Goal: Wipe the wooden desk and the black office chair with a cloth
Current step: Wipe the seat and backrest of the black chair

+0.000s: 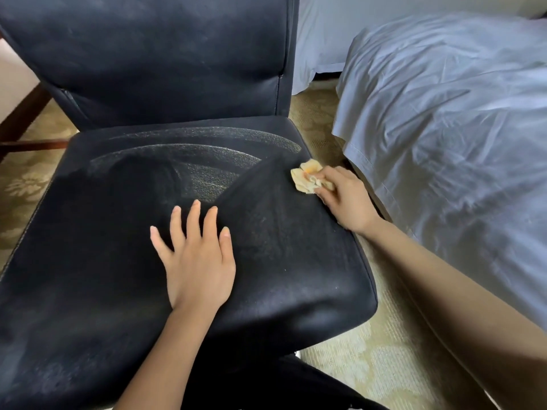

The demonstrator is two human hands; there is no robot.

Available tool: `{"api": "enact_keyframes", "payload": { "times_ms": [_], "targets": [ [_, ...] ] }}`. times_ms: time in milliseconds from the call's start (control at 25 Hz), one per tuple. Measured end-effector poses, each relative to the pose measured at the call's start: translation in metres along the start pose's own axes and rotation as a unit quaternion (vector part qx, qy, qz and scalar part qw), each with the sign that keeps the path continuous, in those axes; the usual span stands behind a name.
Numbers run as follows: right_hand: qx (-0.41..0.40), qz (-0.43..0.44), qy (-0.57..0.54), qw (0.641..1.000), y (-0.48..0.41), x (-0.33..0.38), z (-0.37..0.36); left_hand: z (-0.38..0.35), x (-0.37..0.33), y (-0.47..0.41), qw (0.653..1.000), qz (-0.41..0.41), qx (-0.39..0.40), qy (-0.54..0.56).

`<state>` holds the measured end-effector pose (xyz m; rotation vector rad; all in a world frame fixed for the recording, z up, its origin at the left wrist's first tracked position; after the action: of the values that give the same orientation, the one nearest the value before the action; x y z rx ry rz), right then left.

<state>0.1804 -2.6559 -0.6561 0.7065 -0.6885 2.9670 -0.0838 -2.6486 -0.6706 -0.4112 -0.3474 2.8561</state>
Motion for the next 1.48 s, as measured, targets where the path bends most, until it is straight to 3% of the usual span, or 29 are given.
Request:
{"api": "enact_keyframes", "payload": {
  "times_ms": [240,360,480,560,720,920,1040,1160,1240,1480],
  "targets": [
    [0.013,0.025,-0.070,0.997,0.114,0.028,0.039,0.002,0.006,0.001,1.000,0.005,-0.008,-0.001],
    [0.044,0.078,-0.077,0.993,0.153,0.039,0.045,0.002,0.010,0.002,1.000,-0.005,-0.015,0.000],
    [0.080,0.179,-0.037,0.980,0.155,0.037,0.048,0.002,0.015,0.002,1.000,-0.017,-0.021,0.015],
    [0.083,0.200,-0.011,0.976,0.133,0.031,0.046,0.001,0.017,0.001,0.999,-0.015,-0.027,0.043],
    [0.045,0.153,-0.006,0.987,0.064,0.020,0.024,0.002,0.020,-0.001,0.994,0.004,-0.038,0.106],
    [-0.002,0.017,0.036,0.999,-0.018,-0.003,-0.005,0.005,0.023,-0.002,0.975,0.057,-0.064,0.204],
    [-0.027,-0.112,0.104,0.988,-0.051,-0.004,-0.026,0.008,0.022,-0.002,0.967,0.070,-0.077,0.234],
    [-0.004,-0.156,0.124,0.980,-0.063,0.006,-0.036,0.008,0.023,-0.002,0.965,0.074,-0.085,0.237],
    [0.022,-0.113,0.109,0.987,-0.054,0.019,-0.033,0.008,0.023,-0.002,0.965,0.082,-0.082,0.235],
    [0.070,0.122,0.040,0.989,0.024,0.094,-0.028,0.005,0.026,-0.002,0.970,0.095,-0.070,0.213]
  ]
}}
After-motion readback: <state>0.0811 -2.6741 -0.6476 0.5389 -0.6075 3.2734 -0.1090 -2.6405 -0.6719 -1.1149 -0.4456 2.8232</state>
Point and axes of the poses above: each hand's wrist, its own y-axis away from the middle knuckle, its own z-axis out of the back of the hand, x = y × z, the point moved 2 cm from there along -y, towards the middle knuckle, and after that the axes turned 2 degrees about z, right-handed, at the moved point
